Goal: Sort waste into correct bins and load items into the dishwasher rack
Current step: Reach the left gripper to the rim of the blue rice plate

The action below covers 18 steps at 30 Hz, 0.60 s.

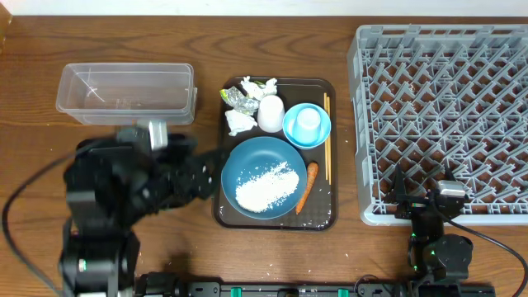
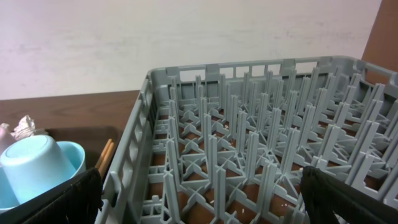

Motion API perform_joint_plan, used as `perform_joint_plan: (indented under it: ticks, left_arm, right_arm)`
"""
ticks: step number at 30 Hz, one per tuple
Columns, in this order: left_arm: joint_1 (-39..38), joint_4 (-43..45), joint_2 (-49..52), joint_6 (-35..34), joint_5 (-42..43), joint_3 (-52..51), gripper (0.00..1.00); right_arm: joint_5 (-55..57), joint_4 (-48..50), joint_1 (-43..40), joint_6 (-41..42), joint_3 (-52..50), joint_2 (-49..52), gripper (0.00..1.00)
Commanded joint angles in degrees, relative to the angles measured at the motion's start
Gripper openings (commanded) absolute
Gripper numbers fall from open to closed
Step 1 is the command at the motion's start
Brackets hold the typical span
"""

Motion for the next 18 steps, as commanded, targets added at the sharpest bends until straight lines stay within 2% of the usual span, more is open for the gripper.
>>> perform_joint_plan:
  ticks: [1, 4, 6, 8, 11, 14, 16, 18]
  left_arm:
    - [-0.22, 1.68, 4.55, -1.66, 9.66, 1.25, 1.00]
    - [-2.21, 0.83, 7.06, -0.76, 10.78, 1.25, 1.00]
    - [-5.46, -0.72, 7.74, -0.26, 8.24, 1.25, 1.00]
    - [-10.38, -2.58, 7.96, 0.24, 0.92, 1.25, 1.00]
    - [-19.28, -6.14, 8.35, 0.15, -15.85, 1.27, 1.00]
    - [-26.77, -8.96, 9.79, 0.20, -28.68, 1.27, 1.00]
    - [-30.75, -8.98, 11.21, 0.17, -32.70, 1.25, 1.00]
    - [-33.35, -8.39, 12.59, 0.15, -33.24, 1.25, 1.00]
  right_arm:
    - [0.57, -0.22, -0.79, -0.11, -0.09, -0.02, 0.99]
    - [0.57, -0.22, -0.79, -0.13, -0.09, -0.02, 0.99]
    - [0.57, -0.22, -0.79, -0.11, -0.09, -0.02, 0.99]
    - [0.57, -0.22, -0.79, -0.11, -0.09, -0.02, 0.99]
    - [0.57, -0.22, -0.79, -0.11, -0.09, -0.02, 0.99]
    - [0.57, -0.22, -0.79, -0.11, -0.09, -0.02, 0.99]
    - [0.57, -0.22, -0.79, -0.11, -0.09, -0.02, 0.99]
    - [0.57, -0.22, -0.79, -0.11, -0.09, -0.02, 0.99]
